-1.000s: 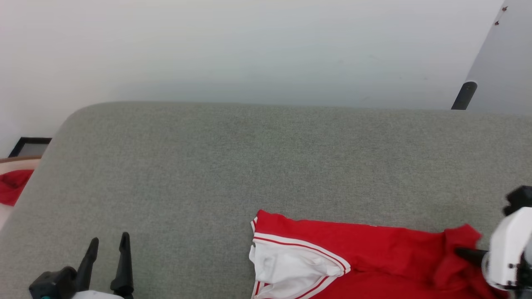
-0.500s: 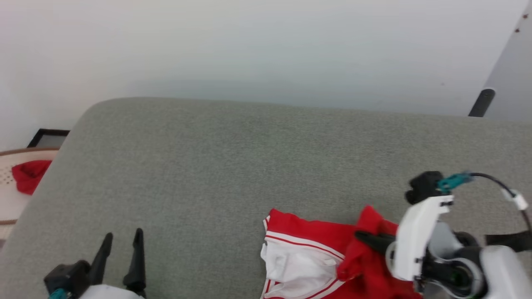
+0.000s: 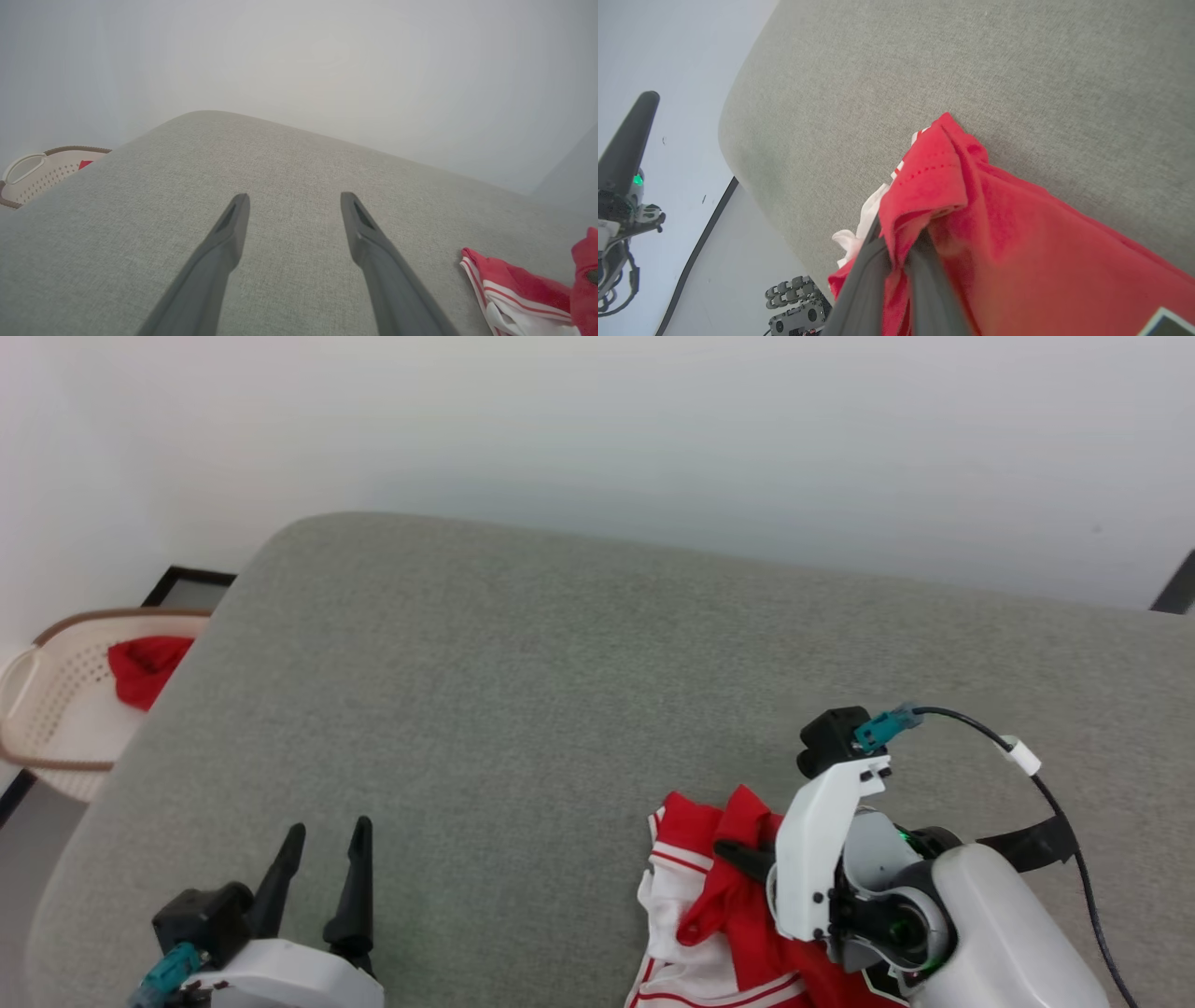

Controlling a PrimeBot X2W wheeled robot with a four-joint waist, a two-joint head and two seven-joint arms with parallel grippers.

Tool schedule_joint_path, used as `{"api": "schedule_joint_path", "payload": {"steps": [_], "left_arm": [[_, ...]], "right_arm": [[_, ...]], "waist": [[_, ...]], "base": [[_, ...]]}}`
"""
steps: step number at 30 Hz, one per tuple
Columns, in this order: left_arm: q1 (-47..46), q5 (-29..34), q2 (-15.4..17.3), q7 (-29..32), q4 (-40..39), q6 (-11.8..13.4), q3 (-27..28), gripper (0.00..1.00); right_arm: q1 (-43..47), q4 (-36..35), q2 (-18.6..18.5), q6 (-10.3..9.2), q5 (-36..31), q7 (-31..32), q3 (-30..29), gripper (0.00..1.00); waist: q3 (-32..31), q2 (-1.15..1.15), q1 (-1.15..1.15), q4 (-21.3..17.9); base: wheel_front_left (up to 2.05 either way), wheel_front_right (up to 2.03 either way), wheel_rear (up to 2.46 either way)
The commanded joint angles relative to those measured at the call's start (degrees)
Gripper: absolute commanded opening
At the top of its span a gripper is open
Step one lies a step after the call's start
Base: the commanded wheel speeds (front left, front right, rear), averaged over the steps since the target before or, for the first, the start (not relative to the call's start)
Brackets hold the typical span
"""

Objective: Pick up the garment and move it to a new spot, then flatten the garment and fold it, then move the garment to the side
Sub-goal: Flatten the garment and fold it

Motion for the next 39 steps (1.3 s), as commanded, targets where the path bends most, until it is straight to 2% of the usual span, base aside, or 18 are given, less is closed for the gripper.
{"api": "schedule_joint_path", "payload": {"steps": [1,4,6,7,11,17,25,33,39], "left_arm": [[-0.68,0.25,-0.15,-0.31,0.39,-0.18,-0.14,1.0],[-1.15,0.25,-0.41,-0.36,1.16,-0.49,-0.41,1.0],[-1.36,0.25,-0.51,-0.47,1.6,-0.5,-0.4,1.0],[-1.47,0.31,-0.49,-0.52,1.8,-0.54,-0.34,1.0],[-1.06,0.4,-0.06,-0.6,2.25,-0.51,0.35,1.0],[0.02,0.66,0.38,-0.7,1.82,-0.07,1.31,1.0],[1.53,1.28,1.16,-0.78,0.49,0.48,2.33,1.0],[3.26,1.99,1.88,-0.76,-1.36,0.81,3.07,1.0],[4.18,2.7,1.7,-0.77,-2.09,0.64,3.47,1.0]], "right_arm": [[-1.12,1.39,0.19,-0.04,0.11,-1.19,0.51,0.0],[-2.96,5.35,0.24,-0.04,0.81,-3.09,3.08,0.0],[-4.24,7.58,0.2,-0.04,0.52,-4.45,4.53,0.45],[-4.81,8.42,0.22,-0.04,0.63,-5.14,5.26,1.0],[-6.26,10.44,0.22,-0.04,2.82,-6.2,7.35,1.0],[-7.13,8.99,-0.59,-0.04,5.18,-7.31,8.53,1.0],[-4.28,0.2,-7.48,-0.04,7.14,-10.45,10.26,1.0],[-0.61,-7.62,-15.96,-0.04,3.63,-21.17,10.26,1.0],[2.69,-9.36,-19.94,-0.04,-0.94,-32.73,8.15,1.0]], "waist": [[0.73,0.0,0.0,0.9],[0.93,0.0,0.0,1.28],[1.0,0.0,0.0,1.37],[0.99,0.0,0.0,1.35],[0.5,0.0,0.0,0.49],[-0.38,0.0,0.0,-1.49],[-1.73,0.0,0.0,-5.55],[-2.32,0.0,0.0,-10.82],[-2.53,0.0,0.0,-14.37]], "base": [[0.0,0.0,0.0],[0.0,0.0,0.0],[0.0,0.0,0.0],[0.0,0.0,0.0],[0.0,0.0,0.0],[0.0,0.0,0.0],[0.0,0.0,0.0],[0.0,0.0,0.0],[0.0,0.0,0.0]]}}
